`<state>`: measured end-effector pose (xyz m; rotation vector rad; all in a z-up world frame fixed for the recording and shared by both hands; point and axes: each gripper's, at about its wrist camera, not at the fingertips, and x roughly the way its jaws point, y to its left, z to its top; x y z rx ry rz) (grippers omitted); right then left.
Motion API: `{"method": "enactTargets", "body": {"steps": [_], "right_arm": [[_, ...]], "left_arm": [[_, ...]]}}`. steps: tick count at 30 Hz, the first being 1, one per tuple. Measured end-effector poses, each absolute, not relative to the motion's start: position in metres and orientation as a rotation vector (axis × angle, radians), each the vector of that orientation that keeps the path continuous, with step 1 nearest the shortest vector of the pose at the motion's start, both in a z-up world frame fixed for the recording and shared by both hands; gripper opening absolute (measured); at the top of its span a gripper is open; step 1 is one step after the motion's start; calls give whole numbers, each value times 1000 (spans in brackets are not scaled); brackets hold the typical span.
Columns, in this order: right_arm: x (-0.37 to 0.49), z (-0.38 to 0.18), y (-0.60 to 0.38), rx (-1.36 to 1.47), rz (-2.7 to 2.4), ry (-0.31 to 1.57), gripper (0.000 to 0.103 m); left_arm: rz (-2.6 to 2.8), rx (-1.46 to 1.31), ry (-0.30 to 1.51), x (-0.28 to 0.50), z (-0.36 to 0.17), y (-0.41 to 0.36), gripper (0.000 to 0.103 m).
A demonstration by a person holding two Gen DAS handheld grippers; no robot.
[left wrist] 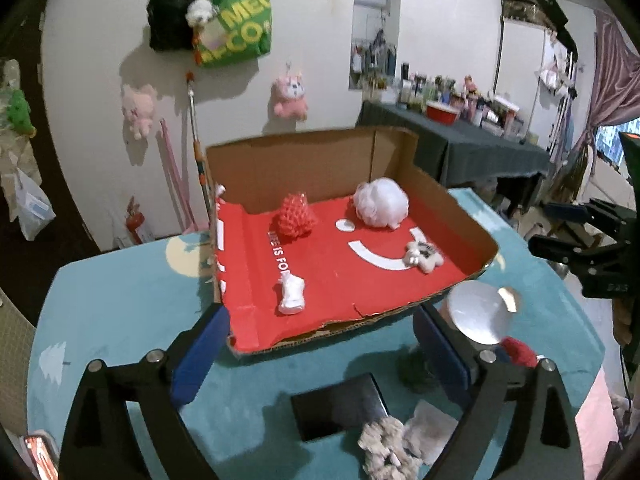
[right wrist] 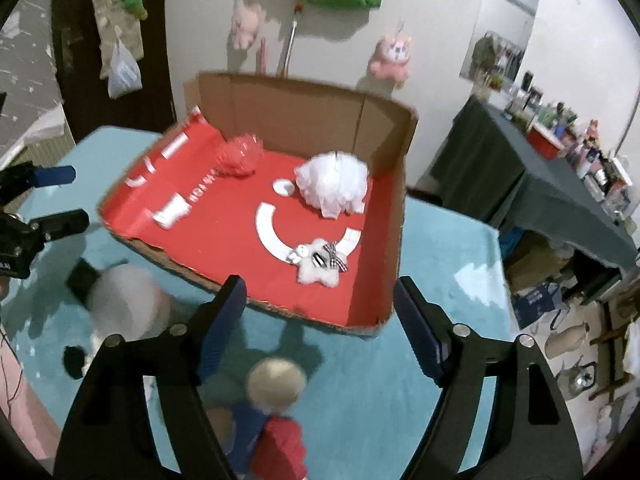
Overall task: Organize soft objects
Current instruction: 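Open both tools to drop the sock and fluffy toy into the box, then withdraw both tools from the box toward the remaining soft items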
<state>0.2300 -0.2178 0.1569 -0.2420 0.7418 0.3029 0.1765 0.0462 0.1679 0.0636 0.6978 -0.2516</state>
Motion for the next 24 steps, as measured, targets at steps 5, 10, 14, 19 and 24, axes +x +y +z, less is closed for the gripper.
{"method": "enactTargets", "body": {"steps": [5,10,14,19,24], "right_arm": [[178,175,-216,-216,308,627,85],[132,176,-206,-245,279,518,88],[100,165,-198,-236,263,457,92],[77,145,-193,-221,224,413,92],[58,125,-192,-203,172,362,92]], "left_arm": [[-228,80,602,137,174,43,101],[-207,64,527,103,167,37,103],[-166,86,464,81,157,28,103],[-164,58,437,57,138,22,103],[-136,39,417,43,120,17,103]]}}
